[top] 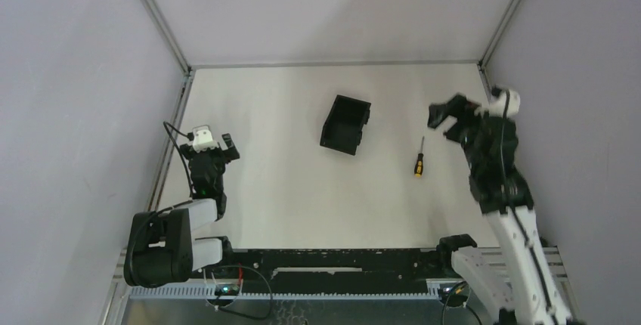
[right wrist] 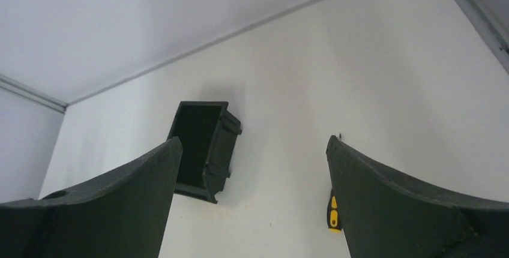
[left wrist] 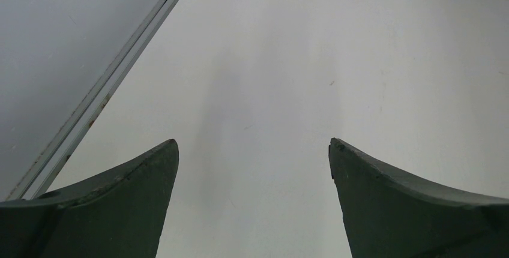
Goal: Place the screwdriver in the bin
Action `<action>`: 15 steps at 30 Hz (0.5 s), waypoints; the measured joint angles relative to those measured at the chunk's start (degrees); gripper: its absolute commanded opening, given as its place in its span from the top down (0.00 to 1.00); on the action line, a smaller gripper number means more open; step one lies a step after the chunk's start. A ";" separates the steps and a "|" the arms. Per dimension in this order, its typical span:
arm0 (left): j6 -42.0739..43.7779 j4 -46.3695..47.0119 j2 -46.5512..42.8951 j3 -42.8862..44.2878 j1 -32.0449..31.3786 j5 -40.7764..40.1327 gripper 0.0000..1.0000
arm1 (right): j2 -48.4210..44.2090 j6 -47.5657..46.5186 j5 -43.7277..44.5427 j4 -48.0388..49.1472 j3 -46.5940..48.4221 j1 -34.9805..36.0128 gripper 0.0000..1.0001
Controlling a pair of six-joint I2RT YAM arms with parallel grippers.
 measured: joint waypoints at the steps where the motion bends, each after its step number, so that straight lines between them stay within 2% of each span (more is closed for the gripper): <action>1: 0.00 0.00 0.00 0.00 0.00 0.00 0.00 | 5.01 -0.55 0.04 -1.49 4.90 -0.11 0.00; 3: 0.00 0.00 0.00 0.00 0.00 0.00 0.00 | 15.58 -1.60 -0.04 -5.16 14.86 -0.90 0.00; 7: 0.00 0.00 0.00 0.00 0.00 0.00 0.00 | 32.68 -2.82 -2.32 -11.02 25.83 -3.28 0.00; 10: 0.00 0.00 0.00 0.00 0.00 0.00 0.00 | 43.15 -3.04 -4.28 -14.56 26.71 -4.72 0.01; 15: 0.00 0.00 0.00 0.00 0.00 0.00 0.00 | 58.36 -3.72 -6.23 -20.11 25.83 -5.33 0.08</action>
